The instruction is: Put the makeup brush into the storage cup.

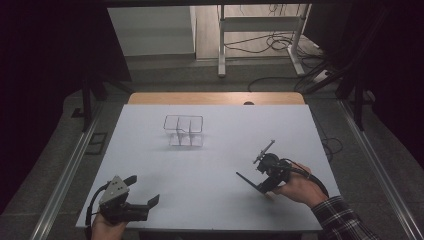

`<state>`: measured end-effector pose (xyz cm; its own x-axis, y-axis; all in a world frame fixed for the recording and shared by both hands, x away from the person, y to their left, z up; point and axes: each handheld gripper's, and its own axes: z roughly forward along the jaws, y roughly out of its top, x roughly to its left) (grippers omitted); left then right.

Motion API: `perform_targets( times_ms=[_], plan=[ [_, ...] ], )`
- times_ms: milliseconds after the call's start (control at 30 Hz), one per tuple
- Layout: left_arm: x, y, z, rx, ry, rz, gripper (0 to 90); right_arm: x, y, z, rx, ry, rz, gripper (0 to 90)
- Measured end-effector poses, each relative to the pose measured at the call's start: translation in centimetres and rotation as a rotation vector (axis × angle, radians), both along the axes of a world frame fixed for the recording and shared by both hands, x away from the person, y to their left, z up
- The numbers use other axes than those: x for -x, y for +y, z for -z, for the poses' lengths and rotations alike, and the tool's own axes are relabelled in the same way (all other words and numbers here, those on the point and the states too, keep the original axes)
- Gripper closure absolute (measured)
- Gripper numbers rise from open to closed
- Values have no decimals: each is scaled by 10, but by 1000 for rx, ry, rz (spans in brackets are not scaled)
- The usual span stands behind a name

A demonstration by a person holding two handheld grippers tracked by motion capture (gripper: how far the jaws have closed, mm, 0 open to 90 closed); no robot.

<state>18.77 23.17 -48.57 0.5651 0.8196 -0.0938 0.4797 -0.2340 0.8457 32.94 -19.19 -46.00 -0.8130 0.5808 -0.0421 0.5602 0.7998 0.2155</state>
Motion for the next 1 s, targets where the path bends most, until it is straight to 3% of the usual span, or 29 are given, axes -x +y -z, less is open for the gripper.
perform_targets(
  times_ms=[400,1000],
  plan=[
    [0,0,0,2,2,1,4,-5,16,3,47,13,-24,421],
    [0,0,0,2,1,-1,5,-13,35,5,109,71,-55,509]
  ],
)
